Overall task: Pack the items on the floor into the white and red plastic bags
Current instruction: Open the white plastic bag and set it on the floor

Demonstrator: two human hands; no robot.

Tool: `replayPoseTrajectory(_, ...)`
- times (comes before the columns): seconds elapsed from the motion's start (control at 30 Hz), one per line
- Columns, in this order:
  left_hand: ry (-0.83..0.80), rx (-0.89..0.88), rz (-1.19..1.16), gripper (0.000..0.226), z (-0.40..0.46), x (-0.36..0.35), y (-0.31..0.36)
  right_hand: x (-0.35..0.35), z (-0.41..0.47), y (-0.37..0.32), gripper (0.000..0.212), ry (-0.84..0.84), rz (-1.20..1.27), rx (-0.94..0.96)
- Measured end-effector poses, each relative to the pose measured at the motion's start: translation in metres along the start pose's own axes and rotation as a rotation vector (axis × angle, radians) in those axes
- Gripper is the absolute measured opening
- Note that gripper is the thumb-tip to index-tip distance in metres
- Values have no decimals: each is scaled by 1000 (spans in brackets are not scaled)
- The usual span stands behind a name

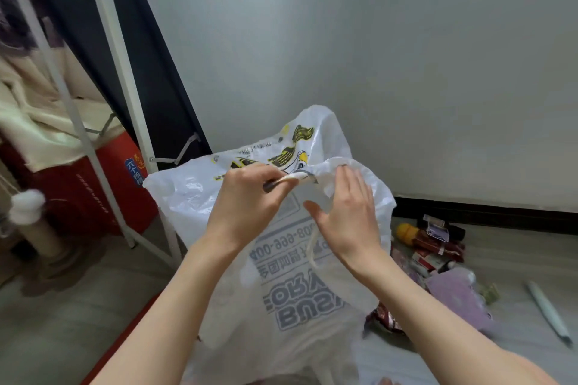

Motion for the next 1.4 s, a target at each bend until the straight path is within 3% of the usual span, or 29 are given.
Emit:
replayPoseTrajectory(0.17, -43, -31, -74, 18, -1, 3, 1, 23, 17, 5, 32, 221, 24, 78)
replayPoseTrajectory(0.23, 4, 3, 87, 24, -3, 17, -14, 30, 26, 10, 23, 130, 149, 76)
replayPoseTrajectory(0.33, -29, 54, 531, 13, -6, 26, -33, 24, 33, 13, 19, -163, 390, 42)
replayPoseTrajectory(0.4, -49, 25, 635, 22, -9, 16, -34, 18, 32, 12, 21, -273, 536, -10)
replayPoseTrajectory(0.43, -68, -59, 602, 34, -9, 7, -26, 16, 32, 12, 23, -295, 595, -44)
replayPoseTrajectory(0.53, -244, -369, 199, 52, -14, -32, 15, 8, 26, 13, 13, -445, 827, -186)
replayPoseTrajectory(0.6, -320, -420, 66, 51, -17, -46, 31, 3, 18, 6, 10, -617, 942, -254)
replayPoseTrajectory(0.67, -288, -397, 59, 42, -16, -49, 31, 3, 15, 4, 11, -668, 861, -250)
replayPoseTrajectory(0.8, -169, -366, 95, 25, -11, -38, 14, 3, 20, 10, 16, -627, 769, -239)
replayPoseTrajectory(0.9, -136, -297, 263, 17, -11, -31, -2, 4, 25, 20, 19, -563, 668, -204)
replayPoseTrajectory(1.03, -122, -40, 430, 14, -9, -19, -24, 39, 34, 29, 7, -178, 829, -205)
replayPoseTrajectory(1.1, -113, 85, 474, 20, -9, -14, -35, 64, 21, 15, 10, 31, 839, -64)
replayPoseTrajectory(1.17, -100, 164, 528, 24, -9, -7, -42, 70, -4, -16, 15, 31, 818, 149)
replayPoseTrajectory(1.27, -90, 207, 504, 24, -9, 2, -45, 42, -40, -50, 18, -53, 473, 412)
replayPoseTrajectory(1.33, -96, 200, 382, 20, -10, 6, -46, 22, -31, -43, 21, -36, 212, 374)
replayPoseTrajectory(1.4, -98, 207, 232, 15, -12, 14, -47, 19, -8, -23, 33, 16, 109, 267)
Point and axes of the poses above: each hand's wrist, its own z-axis towards the middle knuckle, its own x-axis out of the back of the hand, y = z × x, the point moved 8 cm from there along z, towards the middle knuckle, and after that the axes turned 12 degrees about -x, right-handed, at the moved point
